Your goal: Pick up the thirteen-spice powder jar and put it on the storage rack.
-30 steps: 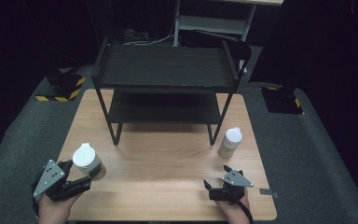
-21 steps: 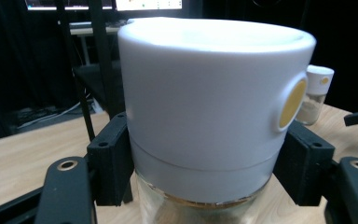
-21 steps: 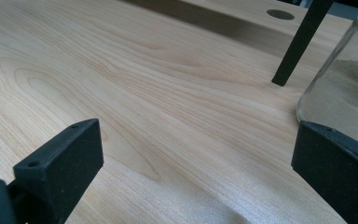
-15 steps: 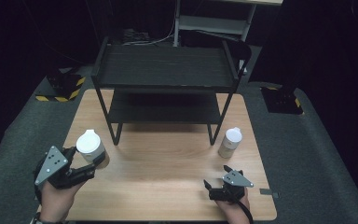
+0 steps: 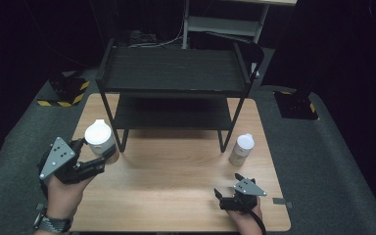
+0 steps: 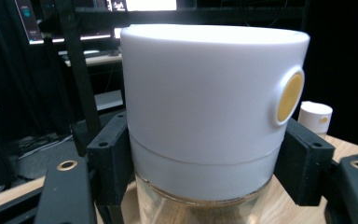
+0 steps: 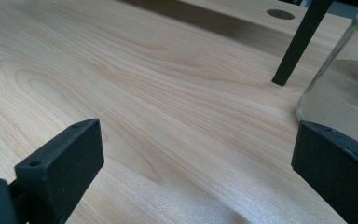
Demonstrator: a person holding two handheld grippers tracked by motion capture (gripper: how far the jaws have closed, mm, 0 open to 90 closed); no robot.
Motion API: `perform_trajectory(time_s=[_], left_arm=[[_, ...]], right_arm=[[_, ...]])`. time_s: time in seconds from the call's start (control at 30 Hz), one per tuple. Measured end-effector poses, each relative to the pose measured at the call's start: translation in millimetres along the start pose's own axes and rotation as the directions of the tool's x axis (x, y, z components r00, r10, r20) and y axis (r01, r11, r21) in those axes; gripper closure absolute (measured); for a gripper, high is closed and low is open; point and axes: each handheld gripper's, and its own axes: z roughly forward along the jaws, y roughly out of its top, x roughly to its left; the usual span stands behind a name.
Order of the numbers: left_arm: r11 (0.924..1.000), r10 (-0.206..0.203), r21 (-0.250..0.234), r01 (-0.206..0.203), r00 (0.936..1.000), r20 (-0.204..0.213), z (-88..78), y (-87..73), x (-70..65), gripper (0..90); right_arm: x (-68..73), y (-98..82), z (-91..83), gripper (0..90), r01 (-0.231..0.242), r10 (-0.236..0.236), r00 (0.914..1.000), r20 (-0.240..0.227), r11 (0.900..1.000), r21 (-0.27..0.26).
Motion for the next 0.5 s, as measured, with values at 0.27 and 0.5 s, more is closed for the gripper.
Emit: perform_trajectory(time_s=[0.27, 0.5], left_arm=[[0.9997, 0.008, -0.021, -0.008, 1.0, 0.001, 11.1, 18.1, 0.2, 30.5], [0.9991, 0.012, -0.04, -0.012, 0.9999, 0.006, 18.8, 33.1, 1.4, 30.5]], right_arm=[[-0.3, -0.2, -0.1, 1.9, 0.001, -0.001, 1.0, -0.002, 1.0, -0.001], [-0.8, -0.4, -0.3, 1.9, -0.001, 0.001, 1.0, -0.004, 1.0, -0.002]])
